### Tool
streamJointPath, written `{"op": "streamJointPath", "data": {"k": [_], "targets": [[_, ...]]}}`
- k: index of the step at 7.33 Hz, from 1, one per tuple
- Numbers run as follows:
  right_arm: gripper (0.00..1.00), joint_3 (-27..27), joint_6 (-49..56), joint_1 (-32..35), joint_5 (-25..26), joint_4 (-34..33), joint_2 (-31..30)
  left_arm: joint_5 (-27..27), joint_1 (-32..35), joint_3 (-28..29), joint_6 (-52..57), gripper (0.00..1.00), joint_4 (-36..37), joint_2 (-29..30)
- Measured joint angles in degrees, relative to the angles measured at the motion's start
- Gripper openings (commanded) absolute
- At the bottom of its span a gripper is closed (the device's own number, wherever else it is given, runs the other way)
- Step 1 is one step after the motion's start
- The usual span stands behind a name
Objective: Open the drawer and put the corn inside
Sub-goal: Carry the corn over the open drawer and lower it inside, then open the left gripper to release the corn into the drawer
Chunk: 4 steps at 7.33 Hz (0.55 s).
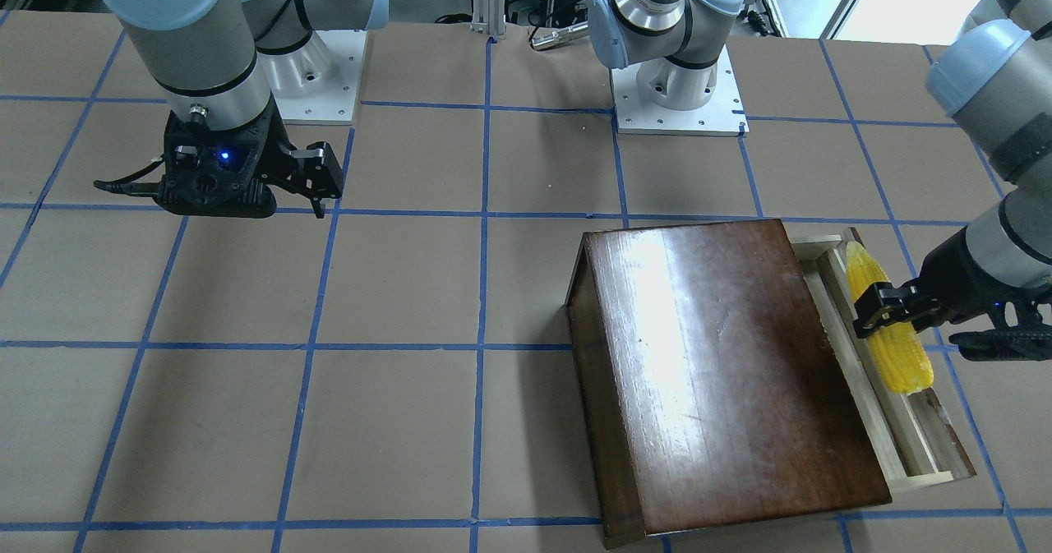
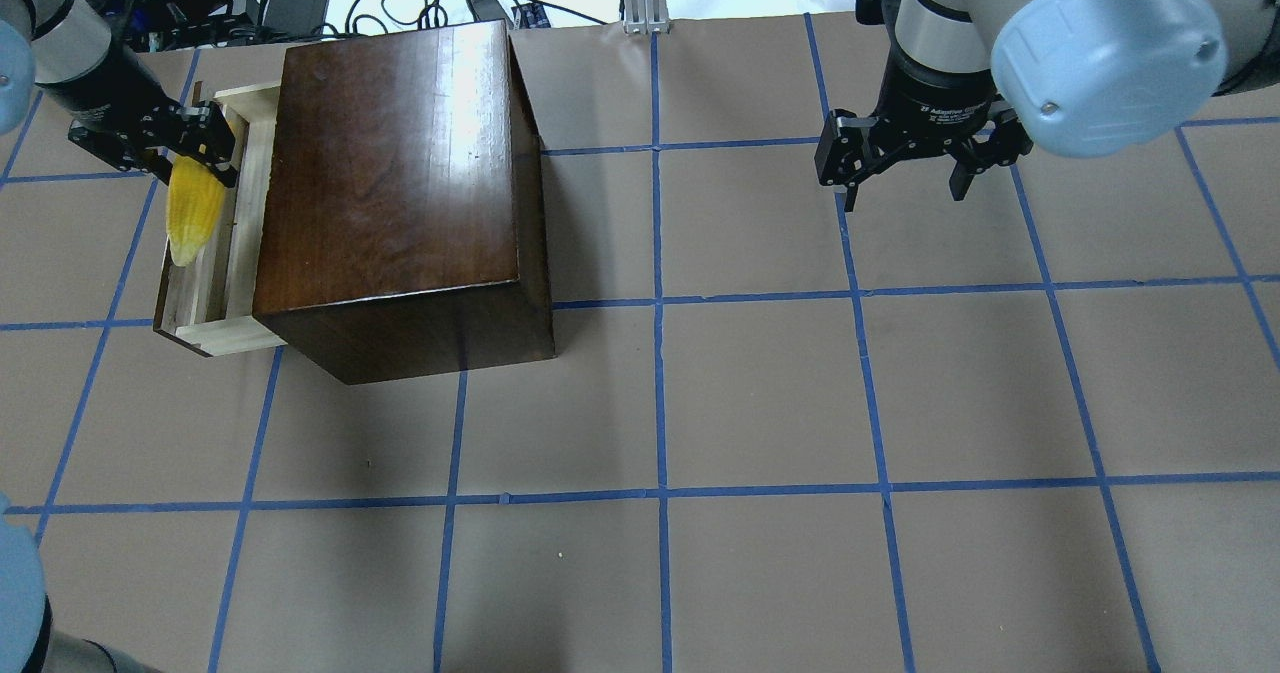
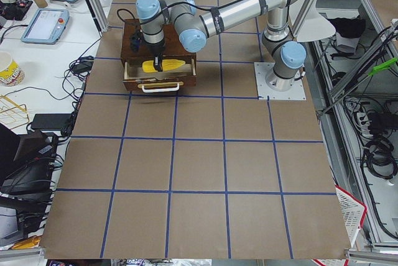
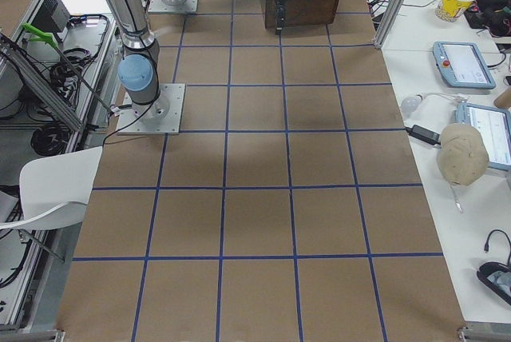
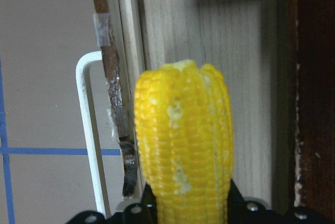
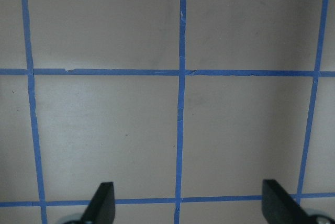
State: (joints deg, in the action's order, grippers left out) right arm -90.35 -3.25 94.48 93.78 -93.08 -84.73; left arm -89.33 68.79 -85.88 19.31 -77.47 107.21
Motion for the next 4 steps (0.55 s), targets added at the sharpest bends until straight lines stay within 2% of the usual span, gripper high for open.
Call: {"op": "streamJointPath", "data": {"k": [4], "targets": [[1.00, 0.0, 0.0, 0.0, 0.0, 0.0, 0.0, -0.2, 0.0, 0.5, 0.0, 1.00, -0.7, -2.3]]}}
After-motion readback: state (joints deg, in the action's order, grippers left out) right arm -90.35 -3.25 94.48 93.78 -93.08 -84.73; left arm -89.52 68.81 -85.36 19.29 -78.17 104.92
